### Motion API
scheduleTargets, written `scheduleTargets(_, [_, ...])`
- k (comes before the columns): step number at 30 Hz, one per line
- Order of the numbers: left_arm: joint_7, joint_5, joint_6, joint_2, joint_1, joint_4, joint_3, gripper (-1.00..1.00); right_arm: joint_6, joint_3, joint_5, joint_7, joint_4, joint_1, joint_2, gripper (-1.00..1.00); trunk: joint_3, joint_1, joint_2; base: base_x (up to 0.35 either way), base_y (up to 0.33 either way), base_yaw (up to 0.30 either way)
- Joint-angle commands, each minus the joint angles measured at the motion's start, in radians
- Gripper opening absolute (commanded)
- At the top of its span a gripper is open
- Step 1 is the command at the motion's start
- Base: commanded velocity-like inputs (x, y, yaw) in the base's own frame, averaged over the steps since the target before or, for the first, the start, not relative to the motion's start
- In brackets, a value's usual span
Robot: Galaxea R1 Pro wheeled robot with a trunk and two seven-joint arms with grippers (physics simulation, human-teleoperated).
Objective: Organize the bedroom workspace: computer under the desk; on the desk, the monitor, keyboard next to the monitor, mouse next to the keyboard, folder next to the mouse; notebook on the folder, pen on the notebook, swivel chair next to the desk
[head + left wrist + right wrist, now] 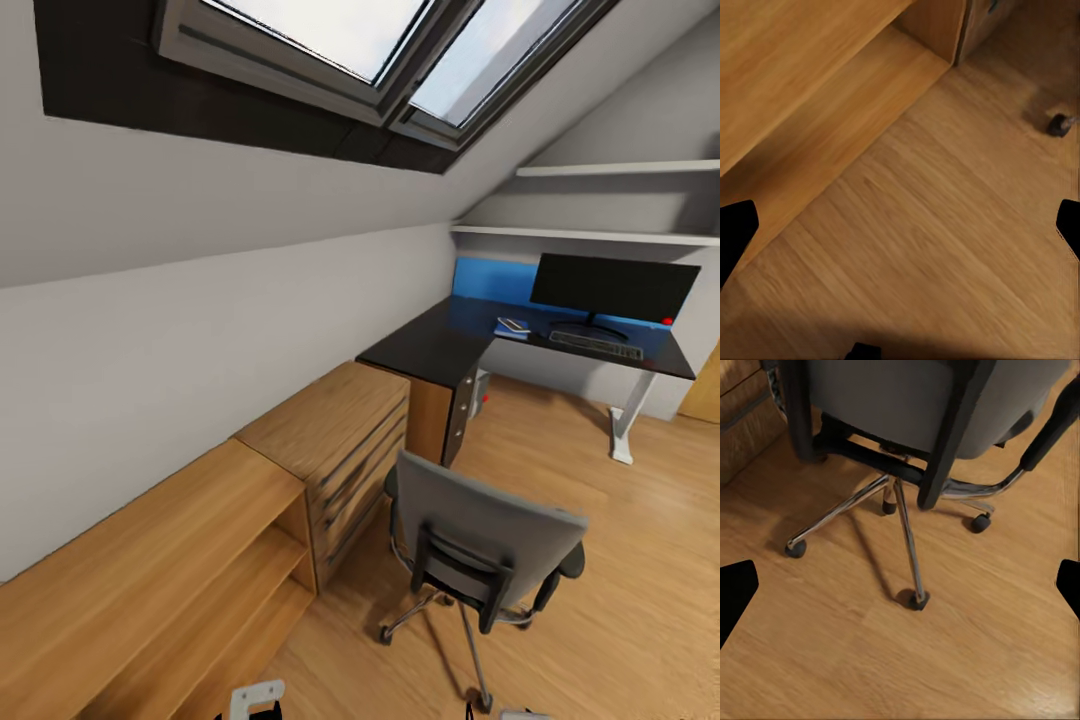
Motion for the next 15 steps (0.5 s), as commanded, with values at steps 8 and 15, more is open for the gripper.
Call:
scheduleTargets(8, [0.008, 0.005, -0.004, 0.001, -0.001, -0.003, -0.008, 1.00, -0.002, 0.009, -0.004, -0.006, 0.001, -0.001, 0.001, 1.00, -0.002, 0.001, -0.001, 0.322, 0.080, -0.298])
scheduleTargets(15, [0.008, 0.005, -0.004, 0.001, -0.001, -0.003, -0.008, 1.00, -0.002, 0.009, -0.004, -0.006, 0.001, -0.001, 0.001, 1.00, -0.002, 0.001, -0.001, 0.307, 0.123, -0.298])
